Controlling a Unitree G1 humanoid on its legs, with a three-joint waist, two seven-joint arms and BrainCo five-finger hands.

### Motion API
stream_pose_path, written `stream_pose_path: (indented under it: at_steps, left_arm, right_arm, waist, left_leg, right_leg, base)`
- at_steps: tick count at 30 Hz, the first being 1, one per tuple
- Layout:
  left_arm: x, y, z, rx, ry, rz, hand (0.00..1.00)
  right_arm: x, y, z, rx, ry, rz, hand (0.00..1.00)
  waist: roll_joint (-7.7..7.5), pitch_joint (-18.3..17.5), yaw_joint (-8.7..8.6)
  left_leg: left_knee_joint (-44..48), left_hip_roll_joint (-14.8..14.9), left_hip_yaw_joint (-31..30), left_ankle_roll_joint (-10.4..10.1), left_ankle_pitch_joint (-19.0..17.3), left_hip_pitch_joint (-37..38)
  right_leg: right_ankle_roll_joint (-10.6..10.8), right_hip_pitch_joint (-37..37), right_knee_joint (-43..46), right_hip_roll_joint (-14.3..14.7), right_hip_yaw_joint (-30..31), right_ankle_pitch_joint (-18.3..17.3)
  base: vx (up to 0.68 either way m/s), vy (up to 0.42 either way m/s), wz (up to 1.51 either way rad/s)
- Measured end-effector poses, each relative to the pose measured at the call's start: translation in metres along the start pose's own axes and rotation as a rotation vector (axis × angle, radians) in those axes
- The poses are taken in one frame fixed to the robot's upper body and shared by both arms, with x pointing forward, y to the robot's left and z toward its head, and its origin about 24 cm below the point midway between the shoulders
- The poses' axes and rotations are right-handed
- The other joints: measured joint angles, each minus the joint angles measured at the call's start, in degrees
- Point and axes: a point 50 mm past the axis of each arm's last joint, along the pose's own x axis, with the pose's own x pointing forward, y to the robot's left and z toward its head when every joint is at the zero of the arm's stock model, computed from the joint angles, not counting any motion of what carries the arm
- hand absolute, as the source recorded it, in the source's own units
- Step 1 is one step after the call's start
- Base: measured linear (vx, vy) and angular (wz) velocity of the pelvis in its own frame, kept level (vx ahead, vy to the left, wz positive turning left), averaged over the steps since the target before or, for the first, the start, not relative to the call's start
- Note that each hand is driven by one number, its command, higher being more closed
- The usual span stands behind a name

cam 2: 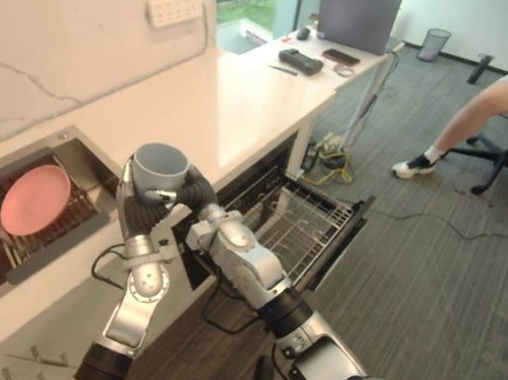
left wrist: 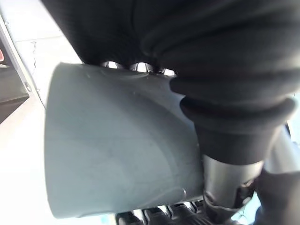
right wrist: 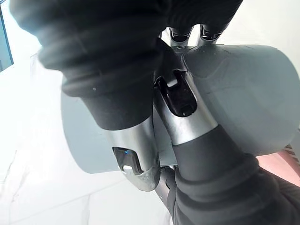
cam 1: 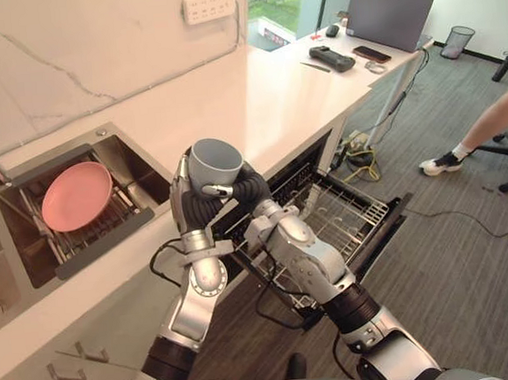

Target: Walk over to the sink, pick up the cup, carry it to the dishwasher, place the cup inside the dishwasher, then close the dishwasher door

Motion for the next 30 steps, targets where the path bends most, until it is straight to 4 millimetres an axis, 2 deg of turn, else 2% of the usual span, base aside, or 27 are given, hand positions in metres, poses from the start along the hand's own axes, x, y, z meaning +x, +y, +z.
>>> stream_pose_path:
  at_steps: [11, 12, 19, 30]
  left_arm:
    - [-0.005, 0.01, 0.001, -0.006, -0.055, 0.003, 1.0]
    - [-0.006, 0.012, 0.0, -0.004, -0.059, 0.0, 0.0]
    - [-0.016, 0.016, -0.005, 0.004, -0.069, -0.065, 0.0]
    - [-0.024, 0.018, -0.003, 0.047, -0.119, -0.121, 0.0]
  right_arm:
    - [-0.001, 0.007, 0.004, 0.139, -0.066, 0.025, 1.0]
    - [-0.001, 0.007, 0.004, 0.159, -0.064, 0.03, 1.0]
    - [-0.001, 0.006, 0.006, 0.334, -0.081, 0.014, 1.0]
    - [-0.001, 0.002, 0.011, 0.467, -0.118, -0.007, 1.0]
  waist:
    - [0.0, 0.0, 1.26]
    - [0.0, 0.0, 1.29]
    - [0.02, 0.0, 1.51]
    - [0.45, -0.1, 1.33]
  left_leg:
    - [-0.1, 0.0, -0.6, 0.0, 0.0, -0.2]
    - [-0.1, 0.0, -0.7, 0.0, 0.0, -0.2]
    - [-0.2, 0.0, -1.5, -0.1, 0.1, -0.2]
    - [-0.2, 0.0, -1.4, -0.2, 0.1, -0.2]
  right_leg:
    - [0.2, 0.0, 0.0, 0.0, -0.4, -0.1]
    - [0.2, 0.1, 0.0, -0.1, -0.6, -0.1]
    - [0.4, 0.5, 0.0, -0.1, -1.3, -0.3]
    - [0.3, 0.5, 0.0, -0.1, -1.3, -0.3]
  base:
    - [0.0, 0.018, 0.02]
    - [0.0, 0.02, 0.05]
    - [0.0, 0.021, 0.06]
    - [0.0, 0.006, 0.0]
